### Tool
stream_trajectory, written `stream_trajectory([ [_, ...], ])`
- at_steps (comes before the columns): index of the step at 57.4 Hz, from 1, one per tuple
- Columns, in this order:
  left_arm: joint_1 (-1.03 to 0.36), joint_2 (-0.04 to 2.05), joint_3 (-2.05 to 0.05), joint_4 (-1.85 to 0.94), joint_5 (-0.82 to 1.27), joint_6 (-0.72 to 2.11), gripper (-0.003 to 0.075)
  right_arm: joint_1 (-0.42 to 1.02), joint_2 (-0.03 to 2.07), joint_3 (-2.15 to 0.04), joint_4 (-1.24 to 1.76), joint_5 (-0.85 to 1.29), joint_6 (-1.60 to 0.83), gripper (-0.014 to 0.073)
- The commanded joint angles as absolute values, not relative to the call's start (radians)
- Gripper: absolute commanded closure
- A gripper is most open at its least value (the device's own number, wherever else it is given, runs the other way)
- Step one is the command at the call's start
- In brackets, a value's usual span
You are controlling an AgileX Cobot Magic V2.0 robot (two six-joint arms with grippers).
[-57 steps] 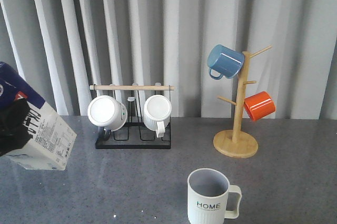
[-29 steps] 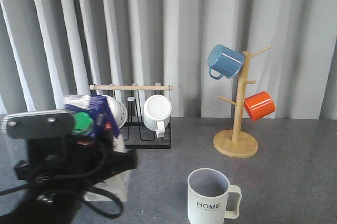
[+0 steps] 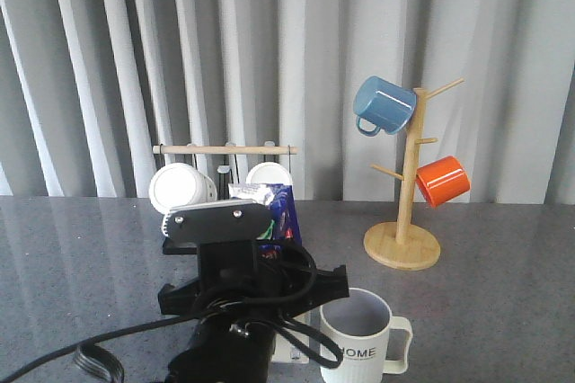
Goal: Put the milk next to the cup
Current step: 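Carry the milk carton beside the HOME mug and lower it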
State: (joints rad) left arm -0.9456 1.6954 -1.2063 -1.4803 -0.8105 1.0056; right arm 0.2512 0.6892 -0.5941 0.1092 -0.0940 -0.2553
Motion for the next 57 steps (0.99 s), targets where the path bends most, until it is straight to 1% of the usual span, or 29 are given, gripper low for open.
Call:
stream_trajectory([
  [1, -0.949, 1.681, -1.241, -1.466, -0.855, 1.010, 0.0545, 0.244, 0.687, -0.628, 0.098, -0.163, -0.260, 0.0601],
  [57, -0.930, 1.792, -1.240, -1.489, -0.855, 1.011, 0.0545, 0.244, 0.687, -0.628, 0.098, -0.163, -0.260, 0.0601],
])
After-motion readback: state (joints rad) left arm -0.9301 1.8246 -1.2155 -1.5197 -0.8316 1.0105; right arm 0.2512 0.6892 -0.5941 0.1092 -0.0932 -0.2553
